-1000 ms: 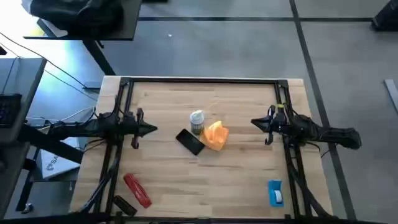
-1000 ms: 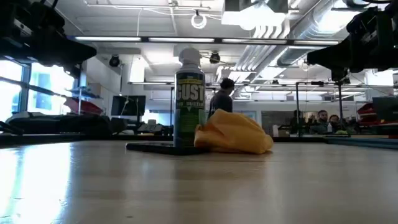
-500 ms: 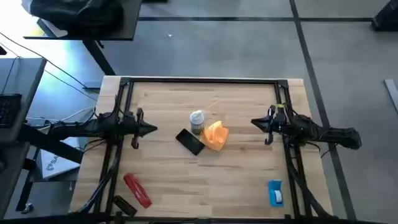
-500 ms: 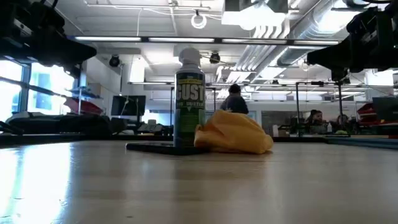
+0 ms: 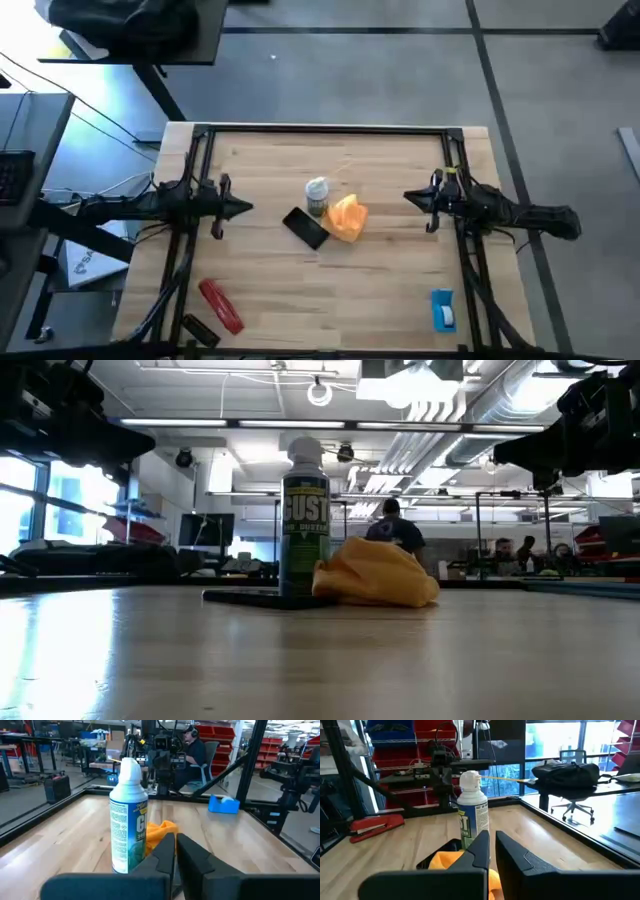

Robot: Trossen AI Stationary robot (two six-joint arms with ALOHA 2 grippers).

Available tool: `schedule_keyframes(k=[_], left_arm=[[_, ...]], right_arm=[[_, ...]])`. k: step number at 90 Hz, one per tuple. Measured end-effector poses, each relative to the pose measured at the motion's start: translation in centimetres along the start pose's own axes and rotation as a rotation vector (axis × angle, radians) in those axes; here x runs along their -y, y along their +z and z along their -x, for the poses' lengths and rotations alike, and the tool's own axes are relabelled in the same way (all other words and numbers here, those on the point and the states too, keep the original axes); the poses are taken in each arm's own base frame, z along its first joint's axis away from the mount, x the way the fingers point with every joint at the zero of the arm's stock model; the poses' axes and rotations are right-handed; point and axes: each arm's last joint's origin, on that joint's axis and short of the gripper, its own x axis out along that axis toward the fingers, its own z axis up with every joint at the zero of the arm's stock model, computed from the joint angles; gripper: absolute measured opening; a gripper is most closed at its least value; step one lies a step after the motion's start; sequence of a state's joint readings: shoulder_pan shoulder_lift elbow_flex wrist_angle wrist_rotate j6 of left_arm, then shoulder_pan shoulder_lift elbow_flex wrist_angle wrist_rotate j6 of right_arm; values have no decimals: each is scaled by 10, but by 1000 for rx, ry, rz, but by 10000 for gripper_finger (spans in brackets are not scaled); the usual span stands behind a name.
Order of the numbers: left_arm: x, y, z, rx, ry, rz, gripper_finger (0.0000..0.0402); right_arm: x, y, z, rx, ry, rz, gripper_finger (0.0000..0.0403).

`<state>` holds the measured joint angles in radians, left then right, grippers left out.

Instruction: Apply microfiber cloth

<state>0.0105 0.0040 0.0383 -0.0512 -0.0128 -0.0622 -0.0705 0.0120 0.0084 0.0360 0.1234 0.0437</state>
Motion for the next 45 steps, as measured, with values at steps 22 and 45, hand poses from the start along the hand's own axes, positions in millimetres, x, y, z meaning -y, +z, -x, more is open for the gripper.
schedule_keyframes(k=[22, 45], left_arm=[[0, 24, 3, 255, 25, 76, 0], [-3, 39, 8, 420, 146, 65, 0]], right_arm=[[0, 0, 0, 0, 0, 0, 0], [0, 0, 0, 0, 0, 0, 0]])
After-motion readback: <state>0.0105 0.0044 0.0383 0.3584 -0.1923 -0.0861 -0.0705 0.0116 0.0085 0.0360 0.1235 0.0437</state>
